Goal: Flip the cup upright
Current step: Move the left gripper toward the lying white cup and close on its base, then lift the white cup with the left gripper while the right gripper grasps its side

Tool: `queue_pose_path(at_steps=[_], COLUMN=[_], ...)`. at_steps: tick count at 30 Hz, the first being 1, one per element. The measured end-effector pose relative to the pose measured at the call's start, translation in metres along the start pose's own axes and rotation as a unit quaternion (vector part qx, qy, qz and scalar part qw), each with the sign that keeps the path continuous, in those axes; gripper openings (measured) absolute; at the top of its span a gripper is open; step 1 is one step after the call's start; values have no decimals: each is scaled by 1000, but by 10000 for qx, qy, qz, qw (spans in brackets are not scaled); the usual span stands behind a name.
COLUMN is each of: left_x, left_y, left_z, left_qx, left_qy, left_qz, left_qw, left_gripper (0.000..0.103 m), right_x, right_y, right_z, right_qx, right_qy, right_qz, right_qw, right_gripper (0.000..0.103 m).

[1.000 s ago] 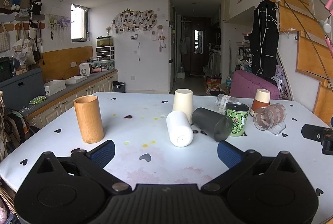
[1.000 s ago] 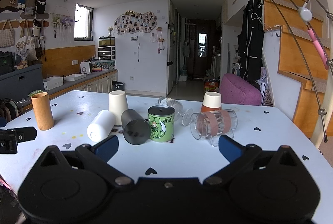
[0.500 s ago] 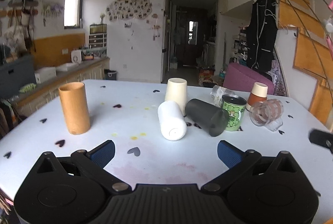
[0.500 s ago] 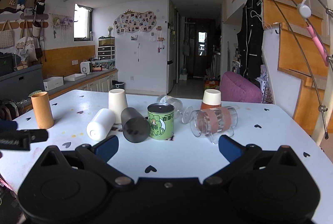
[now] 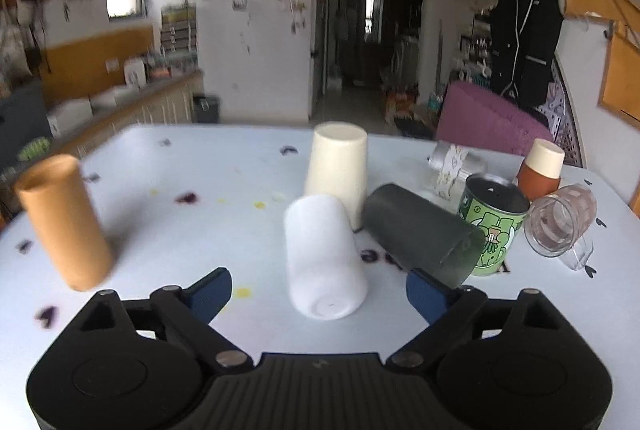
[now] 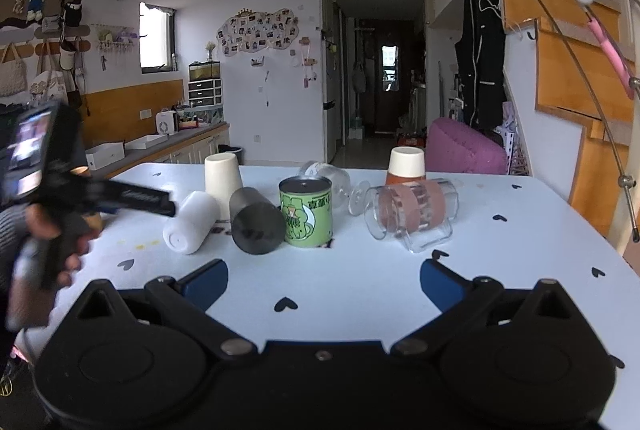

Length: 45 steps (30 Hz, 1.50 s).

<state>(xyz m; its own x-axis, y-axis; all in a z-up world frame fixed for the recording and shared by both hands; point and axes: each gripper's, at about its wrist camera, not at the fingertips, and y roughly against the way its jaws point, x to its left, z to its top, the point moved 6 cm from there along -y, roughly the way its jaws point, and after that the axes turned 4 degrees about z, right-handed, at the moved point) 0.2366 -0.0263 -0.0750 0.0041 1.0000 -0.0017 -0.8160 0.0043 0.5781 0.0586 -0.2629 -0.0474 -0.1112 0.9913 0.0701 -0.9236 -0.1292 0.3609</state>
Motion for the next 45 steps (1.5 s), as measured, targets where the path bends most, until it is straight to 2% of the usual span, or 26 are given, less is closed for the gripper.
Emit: queue_pose_path(at_steps=[5,10,13,18,24,34,41,44,45], left_x=[-9,-10,-5,0,12,20,23,23,24], left_y=[-42,-67,-68,-49,-3,73,98,100,99], left_z=[-1,-6,-11,-26,-58,-111,-129,-130,-131], left_qx=[478,707,777,621,603,523,441,430,472], left_qy=[126,185,329,175,-36,-156,-248,-259,-218], left_qz=[41,247,169,140,35,-361,-396,-428,-452], left_qw=[9988,9970,9963,9978,9982,9979,9979,9978,9976], left_gripper=[83,76,62,62,62,62,62,63,66], right_x=[-2,-4,-6,-8,-2,12,20,27,31], right_y=[-2,-3,-3,-4,-8,-13,-19,-30,-36], right_z=[-5,-7,-7,-6,-8,-8,-9,-9,-9], right_qx=[64,100,99,107,164,208,308,485,562], right_qy=[4,7,-10,-69,-86,-25,-52,-214,-283], right_qz=[7,-25,-27,19,193,402,547,828,947], right_qw=[10000,9999,9999,9999,9996,9990,9980,9952,9935], right_gripper=[103,103,103,103,103,103,103,103,103])
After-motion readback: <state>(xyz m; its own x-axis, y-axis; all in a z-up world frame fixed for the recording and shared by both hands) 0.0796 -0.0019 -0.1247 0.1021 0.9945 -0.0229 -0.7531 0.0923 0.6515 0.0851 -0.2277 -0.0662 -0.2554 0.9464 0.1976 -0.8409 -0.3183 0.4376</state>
